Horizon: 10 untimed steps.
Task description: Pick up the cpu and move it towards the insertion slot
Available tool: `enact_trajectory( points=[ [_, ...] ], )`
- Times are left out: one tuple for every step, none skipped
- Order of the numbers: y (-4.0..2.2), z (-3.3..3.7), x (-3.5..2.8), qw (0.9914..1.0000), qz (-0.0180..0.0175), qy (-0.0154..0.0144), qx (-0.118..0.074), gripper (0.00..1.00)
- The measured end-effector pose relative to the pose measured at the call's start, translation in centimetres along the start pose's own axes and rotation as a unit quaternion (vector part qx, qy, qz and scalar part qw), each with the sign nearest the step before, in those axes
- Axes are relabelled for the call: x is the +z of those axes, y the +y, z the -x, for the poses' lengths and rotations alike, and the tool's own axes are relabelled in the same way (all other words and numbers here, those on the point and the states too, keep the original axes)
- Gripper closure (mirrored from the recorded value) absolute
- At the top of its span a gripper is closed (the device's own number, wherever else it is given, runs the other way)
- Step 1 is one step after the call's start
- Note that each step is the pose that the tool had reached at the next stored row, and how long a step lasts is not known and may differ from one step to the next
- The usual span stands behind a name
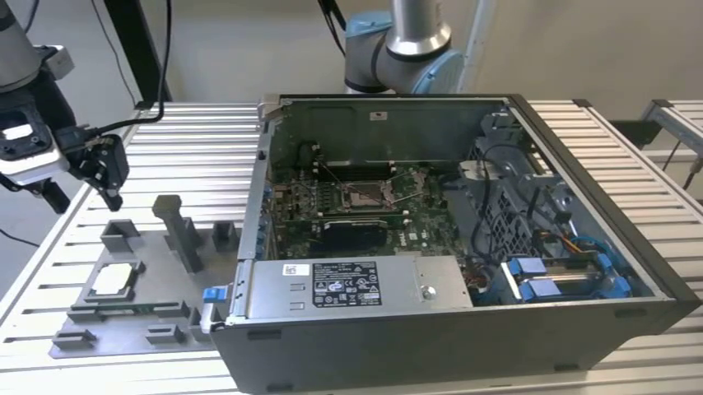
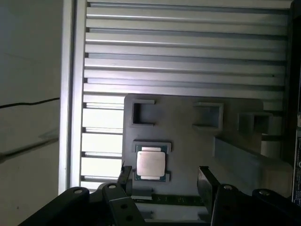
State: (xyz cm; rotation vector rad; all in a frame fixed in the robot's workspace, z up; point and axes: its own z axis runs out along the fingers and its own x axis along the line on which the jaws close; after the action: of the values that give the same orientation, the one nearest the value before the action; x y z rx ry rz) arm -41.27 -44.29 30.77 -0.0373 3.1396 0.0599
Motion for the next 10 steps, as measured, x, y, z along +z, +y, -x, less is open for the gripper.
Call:
enact_trajectory(
  points=[
    [0.0,-0.01,0.07,1.0,0.0,0.0,0.0,0.0],
    [0.0,-0.02,0.12,1.0,0.0,0.0,0.0,0.0],
    [0.0,-0.02,0.15,1.0,-0.0001,0.0001,0.0,0.0],
    [-0.01,-0.02,0.21,1.0,0.0,0.0,0.0,0.0],
    [-0.01,-0.03,0.27,1.0,0.0,-0.0001,0.0,0.0],
    [-0.01,-0.03,0.33,1.0,0.0,0.0,0.0,0.0],
    [-0.01,-0.03,0.37,1.0,0.0,0.0,0.0,0.0],
    [-0.01,-0.03,0.38,1.0,0.0,0.0001,0.0,0.0],
    [-0.01,-0.03,0.4,1.0,0.0,0.0,0.0,0.0],
    [-0.01,-0.03,0.41,1.0,0.0,0.0,0.0,0.0]
  ],
)
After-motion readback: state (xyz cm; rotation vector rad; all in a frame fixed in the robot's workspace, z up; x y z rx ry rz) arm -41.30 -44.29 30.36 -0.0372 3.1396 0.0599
